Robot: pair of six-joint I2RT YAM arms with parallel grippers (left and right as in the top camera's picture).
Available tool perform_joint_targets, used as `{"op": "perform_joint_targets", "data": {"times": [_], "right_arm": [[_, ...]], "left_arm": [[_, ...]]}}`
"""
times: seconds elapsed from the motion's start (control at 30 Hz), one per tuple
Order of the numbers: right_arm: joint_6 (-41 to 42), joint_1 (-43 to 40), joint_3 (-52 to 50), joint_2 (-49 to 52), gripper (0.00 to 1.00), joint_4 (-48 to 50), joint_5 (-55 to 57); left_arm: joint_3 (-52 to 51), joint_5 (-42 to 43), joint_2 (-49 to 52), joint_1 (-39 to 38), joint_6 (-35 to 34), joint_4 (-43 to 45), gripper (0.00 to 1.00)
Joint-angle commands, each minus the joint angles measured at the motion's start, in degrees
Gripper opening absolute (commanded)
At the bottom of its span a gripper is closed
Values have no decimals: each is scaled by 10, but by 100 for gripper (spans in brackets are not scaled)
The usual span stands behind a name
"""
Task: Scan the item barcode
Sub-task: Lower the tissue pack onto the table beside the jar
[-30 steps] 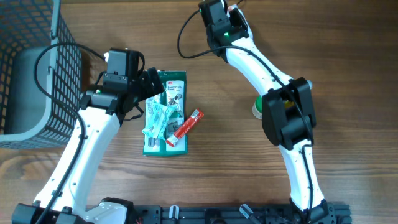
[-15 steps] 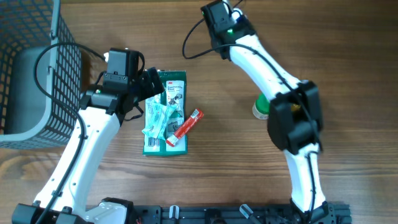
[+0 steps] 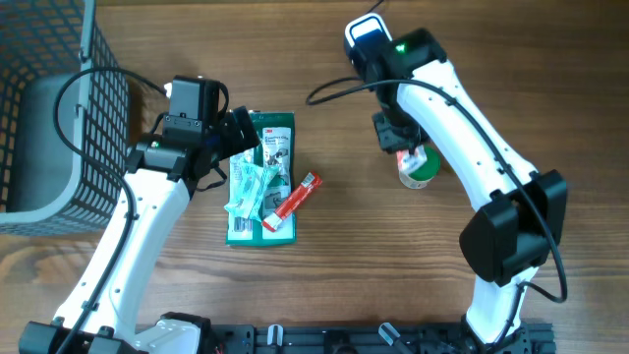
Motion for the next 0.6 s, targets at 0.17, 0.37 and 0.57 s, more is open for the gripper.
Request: {"op": "perform_joint_targets", "data": {"times": [0.17, 0.37, 0.57], "right_arm": [[86, -3, -65, 10, 5, 18, 52], [85, -4, -65, 9, 4, 21, 52], [87, -27, -65, 9, 4, 21, 52]], "left_arm": [[1, -6, -1, 2, 5, 2, 100], [1, -6, -1, 2, 5, 2, 100], [1, -6, -1, 2, 5, 2, 100]]}}
